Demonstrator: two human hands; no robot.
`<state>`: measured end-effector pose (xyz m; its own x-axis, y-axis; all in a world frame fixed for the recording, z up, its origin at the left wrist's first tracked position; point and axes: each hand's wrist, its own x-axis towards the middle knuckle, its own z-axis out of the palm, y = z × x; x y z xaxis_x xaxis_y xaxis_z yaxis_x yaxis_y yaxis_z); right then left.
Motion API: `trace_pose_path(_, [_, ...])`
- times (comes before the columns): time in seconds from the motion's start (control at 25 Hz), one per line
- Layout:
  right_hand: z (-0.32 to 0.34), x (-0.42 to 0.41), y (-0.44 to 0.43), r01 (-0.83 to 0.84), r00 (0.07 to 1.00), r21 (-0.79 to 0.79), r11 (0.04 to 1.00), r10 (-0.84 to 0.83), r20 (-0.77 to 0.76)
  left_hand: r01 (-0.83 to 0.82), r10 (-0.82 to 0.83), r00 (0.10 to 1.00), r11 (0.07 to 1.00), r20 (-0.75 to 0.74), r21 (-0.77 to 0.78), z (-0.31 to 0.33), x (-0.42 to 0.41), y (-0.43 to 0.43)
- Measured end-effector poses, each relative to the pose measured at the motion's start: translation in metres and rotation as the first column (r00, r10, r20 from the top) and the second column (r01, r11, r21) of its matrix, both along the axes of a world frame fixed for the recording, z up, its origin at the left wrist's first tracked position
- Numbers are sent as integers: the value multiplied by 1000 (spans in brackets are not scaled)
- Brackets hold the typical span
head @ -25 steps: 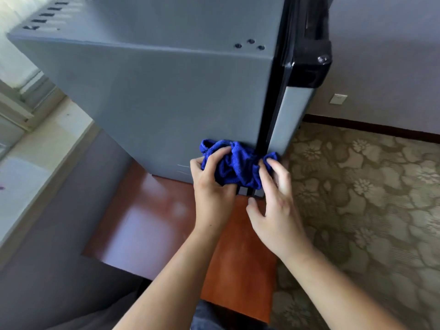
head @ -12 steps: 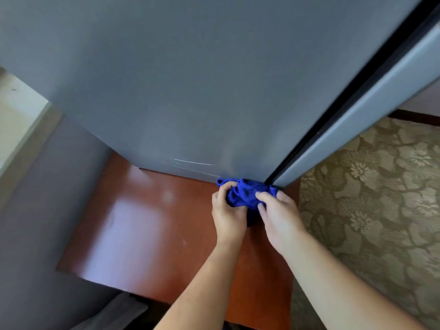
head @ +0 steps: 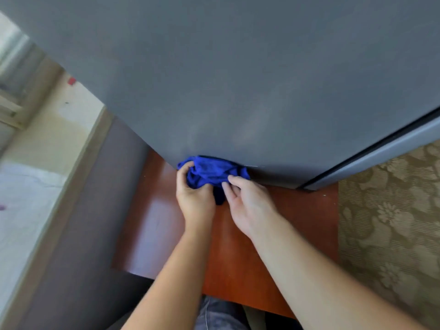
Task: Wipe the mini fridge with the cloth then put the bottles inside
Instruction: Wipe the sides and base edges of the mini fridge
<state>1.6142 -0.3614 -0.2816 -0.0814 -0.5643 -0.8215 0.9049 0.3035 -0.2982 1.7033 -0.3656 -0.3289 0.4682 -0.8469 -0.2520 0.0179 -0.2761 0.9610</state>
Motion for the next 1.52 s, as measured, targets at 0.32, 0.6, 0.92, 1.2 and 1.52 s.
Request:
trace_pose_path(0.32, [22,76,-27,-49,992,-101,994,60,115,-46,47,997,999,56,-17,44,81,-28])
trace_pose_path(0.6, [24,-49,32,142,989,-92,986,-145,-29,65,-65,996,998,-58,3,48,-44,21])
trace_pose_path(0.92, [43,-176,90,264,931,-162,951,-295,-215,319,-310,941,946,-134,50,61,-171,74])
trace_pose_path(1.2, [-15,-152,75,261,922,-61,963,-268,-280,332,-321,942,931,-93,152,3,-161,63])
trace_pose_path(1.52, [-90,-116,49,242,940,28,970,-227,-256,366,-298,922,879,-248,305,-69,-115,40])
